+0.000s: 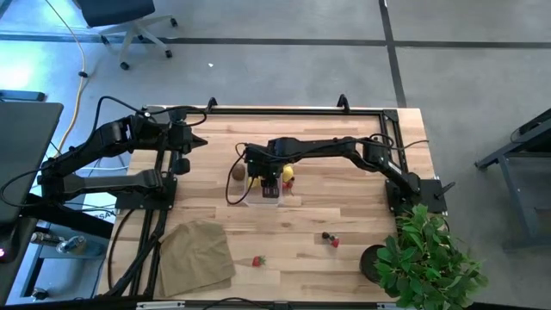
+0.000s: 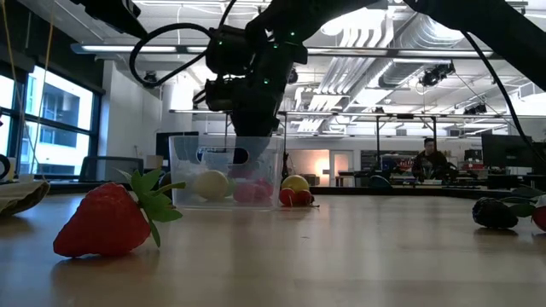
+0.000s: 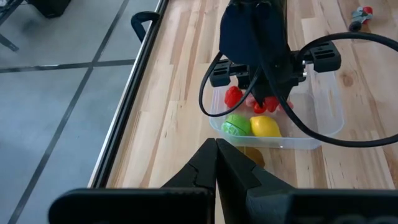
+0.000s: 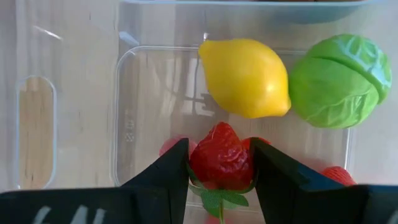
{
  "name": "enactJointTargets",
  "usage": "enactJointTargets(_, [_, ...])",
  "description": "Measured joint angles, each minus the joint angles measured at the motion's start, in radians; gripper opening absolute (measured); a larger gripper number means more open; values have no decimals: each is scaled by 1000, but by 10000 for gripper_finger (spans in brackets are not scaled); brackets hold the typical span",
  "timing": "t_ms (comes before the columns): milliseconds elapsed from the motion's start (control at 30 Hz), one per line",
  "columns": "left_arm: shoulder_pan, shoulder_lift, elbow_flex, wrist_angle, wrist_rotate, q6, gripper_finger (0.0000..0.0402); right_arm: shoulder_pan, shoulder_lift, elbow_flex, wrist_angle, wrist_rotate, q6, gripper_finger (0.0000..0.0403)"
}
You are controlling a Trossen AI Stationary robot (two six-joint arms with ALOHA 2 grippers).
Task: Pick and placing Produce into tupperware
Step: Put the strawberry into the transparent bin, then put the blackberry into the transparent bin
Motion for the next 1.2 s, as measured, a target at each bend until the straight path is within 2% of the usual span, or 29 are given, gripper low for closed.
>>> enactJointTargets(433, [0,0,0,0,0,0,1,-21,-1,0,4,-11,1,201])
enactJointTargets(700, [0,0,0,0,0,0,1,-18,-1,49,-20,-12,4,204])
enactJointTargets(900, [0,0,0,0,0,0,1,-18,-1,216,-163,-24,-2,204])
enactJointTargets(1067, [0,0,0,0,0,0,1,-38,-7,379,-325,-131,-22,204])
enactJointTargets(1200, [0,0,0,0,0,0,1,-65,-123,269,-304,-176,36,204])
